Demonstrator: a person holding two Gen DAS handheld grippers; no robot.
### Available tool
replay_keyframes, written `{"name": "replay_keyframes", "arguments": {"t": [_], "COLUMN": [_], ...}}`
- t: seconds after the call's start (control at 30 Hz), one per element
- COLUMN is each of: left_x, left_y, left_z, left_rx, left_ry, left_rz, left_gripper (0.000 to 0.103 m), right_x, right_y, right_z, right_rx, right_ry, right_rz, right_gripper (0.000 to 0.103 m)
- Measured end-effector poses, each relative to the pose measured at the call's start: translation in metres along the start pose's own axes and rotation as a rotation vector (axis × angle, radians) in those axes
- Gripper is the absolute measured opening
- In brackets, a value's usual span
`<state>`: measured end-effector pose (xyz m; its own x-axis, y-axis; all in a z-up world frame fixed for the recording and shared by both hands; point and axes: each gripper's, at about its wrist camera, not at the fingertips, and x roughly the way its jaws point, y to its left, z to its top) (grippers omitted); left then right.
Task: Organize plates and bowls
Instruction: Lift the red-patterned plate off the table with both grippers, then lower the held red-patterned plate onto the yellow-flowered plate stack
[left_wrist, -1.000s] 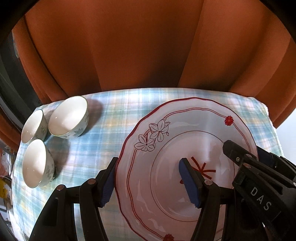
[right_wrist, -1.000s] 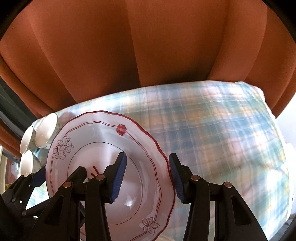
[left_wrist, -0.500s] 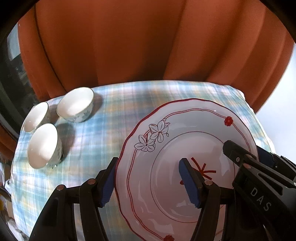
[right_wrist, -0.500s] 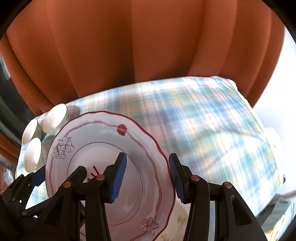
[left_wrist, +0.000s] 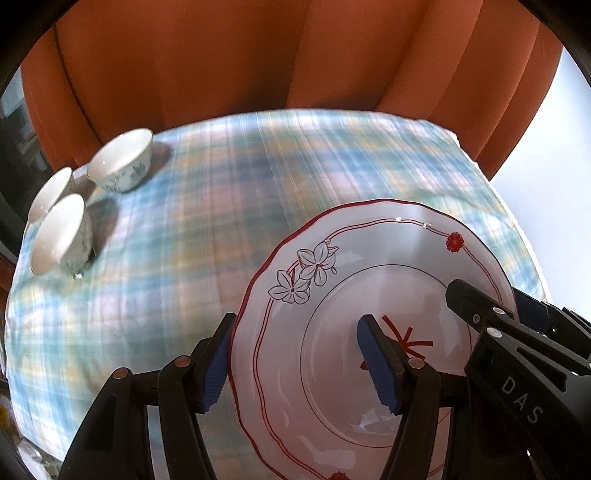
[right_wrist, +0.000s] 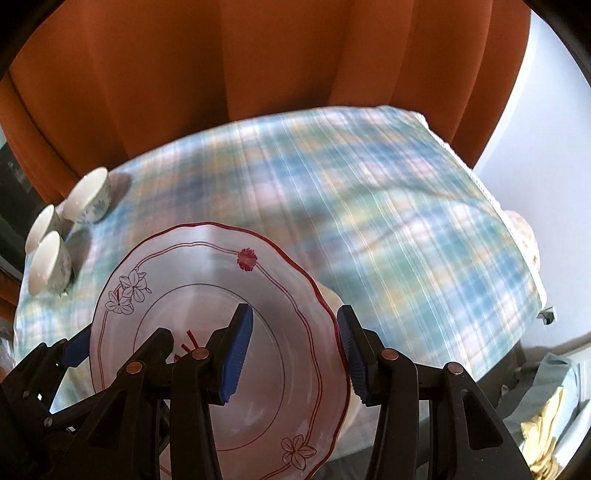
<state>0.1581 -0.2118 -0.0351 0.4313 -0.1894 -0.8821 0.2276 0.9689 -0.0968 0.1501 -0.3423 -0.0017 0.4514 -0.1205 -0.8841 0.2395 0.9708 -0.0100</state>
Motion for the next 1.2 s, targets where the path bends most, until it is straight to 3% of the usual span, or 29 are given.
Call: {"name": "replay_keyframes", "arguments": {"t": [0.4,0.7,1.2], "left_x": [0.036,0.055,0.06], "left_y": [-0.031,-0.04,-0.048], "left_z": [-0.024,-0.024,-0.018], "left_rx": [-0.03,-0.097,-0.134], "left_ry": [0.072,0.091,0.044], "left_rz": [0.08,0.113,0.22], "left_gripper": [0.067,0.067,0.071], "right_x": [0.043,0.062,0.087], "right_y": [-0.038,-0.047,-0.041], "right_z": [-0.024,-0.017,0.0], "right_rx": [-0.031,-0.088,-0.193], "right_ry": [0.096,0.121,0.139], "right_rz": [0.056,0.083,0.134], "right_gripper": [0.051,0.051,0.051]}}
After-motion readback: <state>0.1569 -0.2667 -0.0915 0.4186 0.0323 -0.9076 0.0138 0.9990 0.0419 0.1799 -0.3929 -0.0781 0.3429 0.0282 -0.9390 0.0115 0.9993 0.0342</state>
